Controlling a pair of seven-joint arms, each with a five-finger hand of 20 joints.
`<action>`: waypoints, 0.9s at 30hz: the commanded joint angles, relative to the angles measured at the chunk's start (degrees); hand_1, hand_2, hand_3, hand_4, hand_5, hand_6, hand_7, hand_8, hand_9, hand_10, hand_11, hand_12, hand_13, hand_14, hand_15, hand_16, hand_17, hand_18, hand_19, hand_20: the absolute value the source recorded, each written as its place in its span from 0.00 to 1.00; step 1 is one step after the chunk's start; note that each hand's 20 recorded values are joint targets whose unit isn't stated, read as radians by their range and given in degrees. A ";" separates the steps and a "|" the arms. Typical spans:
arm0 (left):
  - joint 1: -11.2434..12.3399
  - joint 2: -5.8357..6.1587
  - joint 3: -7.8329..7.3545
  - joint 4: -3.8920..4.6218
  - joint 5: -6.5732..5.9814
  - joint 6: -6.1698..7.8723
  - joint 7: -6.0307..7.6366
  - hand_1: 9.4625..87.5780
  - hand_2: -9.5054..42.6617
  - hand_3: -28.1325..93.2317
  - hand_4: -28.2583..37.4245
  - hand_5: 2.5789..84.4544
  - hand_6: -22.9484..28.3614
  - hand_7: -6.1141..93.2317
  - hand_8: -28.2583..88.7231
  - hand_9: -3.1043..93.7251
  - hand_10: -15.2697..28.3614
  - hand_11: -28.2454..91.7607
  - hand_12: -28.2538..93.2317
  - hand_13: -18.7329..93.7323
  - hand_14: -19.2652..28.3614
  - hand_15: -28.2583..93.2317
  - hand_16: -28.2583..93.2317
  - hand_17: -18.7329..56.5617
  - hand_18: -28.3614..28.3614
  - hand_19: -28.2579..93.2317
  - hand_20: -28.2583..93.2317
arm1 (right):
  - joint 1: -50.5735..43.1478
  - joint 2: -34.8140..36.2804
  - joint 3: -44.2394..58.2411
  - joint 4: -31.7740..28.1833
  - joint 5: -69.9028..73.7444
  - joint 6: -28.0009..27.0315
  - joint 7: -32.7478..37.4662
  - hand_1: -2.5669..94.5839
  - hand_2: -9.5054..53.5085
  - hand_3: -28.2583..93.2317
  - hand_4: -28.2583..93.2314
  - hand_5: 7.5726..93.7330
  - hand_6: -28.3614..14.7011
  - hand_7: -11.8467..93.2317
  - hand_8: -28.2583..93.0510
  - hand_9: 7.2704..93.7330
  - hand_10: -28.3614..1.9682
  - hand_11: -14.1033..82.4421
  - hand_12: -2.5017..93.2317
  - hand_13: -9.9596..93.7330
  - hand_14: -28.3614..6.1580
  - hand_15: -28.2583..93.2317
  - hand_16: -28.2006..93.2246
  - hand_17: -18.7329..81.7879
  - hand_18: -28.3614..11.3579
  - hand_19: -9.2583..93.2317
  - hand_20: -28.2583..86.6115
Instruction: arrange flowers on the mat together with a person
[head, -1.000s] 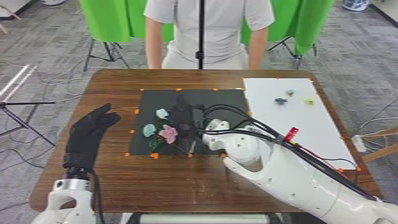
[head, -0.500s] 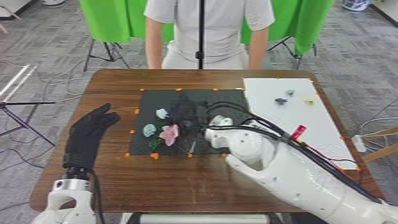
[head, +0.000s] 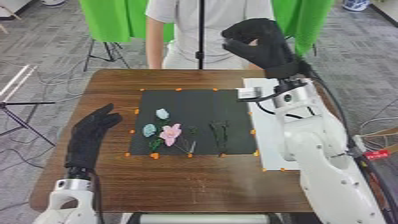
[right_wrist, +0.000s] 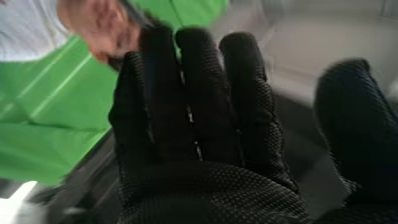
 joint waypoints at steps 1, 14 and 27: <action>-0.52 -0.75 1.67 -0.02 1.66 -1.39 0.12 0.20 0.15 0.79 0.13 0.57 0.54 0.19 0.20 0.53 0.68 0.41 0.37 0.50 0.79 0.39 0.25 0.36 0.69 0.27 0.38 | -26.37 -9.01 15.90 -1.30 53.12 -14.12 -4.15 0.18 0.23 0.85 0.10 0.48 0.61 0.19 0.17 0.51 0.44 0.22 0.19 0.47 0.44 0.32 0.40 0.43 0.39 0.19 0.52; -2.05 -0.48 2.60 -0.64 4.33 -1.71 -0.10 0.20 0.15 0.79 0.12 0.57 0.53 0.19 0.20 0.53 0.68 0.41 0.37 0.50 0.79 0.38 0.26 0.34 0.71 0.26 0.38 | -34.82 -11.04 18.69 -2.57 53.72 -10.84 -8.89 0.07 0.25 0.88 0.08 0.37 0.62 0.17 0.17 0.40 0.49 0.19 0.12 0.39 0.58 0.31 0.30 0.37 0.39 0.10 0.45; -2.58 -0.33 3.49 -0.47 5.36 -2.42 -0.03 0.20 0.16 0.79 0.12 0.57 0.54 0.19 0.20 0.53 0.68 0.41 0.37 0.50 0.79 0.39 0.26 0.33 0.69 0.25 0.37 | -34.55 -10.65 19.58 -2.05 53.08 -11.25 -10.67 0.07 0.24 0.89 0.08 0.38 0.62 0.18 0.17 0.40 0.48 0.19 0.13 0.38 0.56 0.32 0.28 0.37 0.39 0.10 0.45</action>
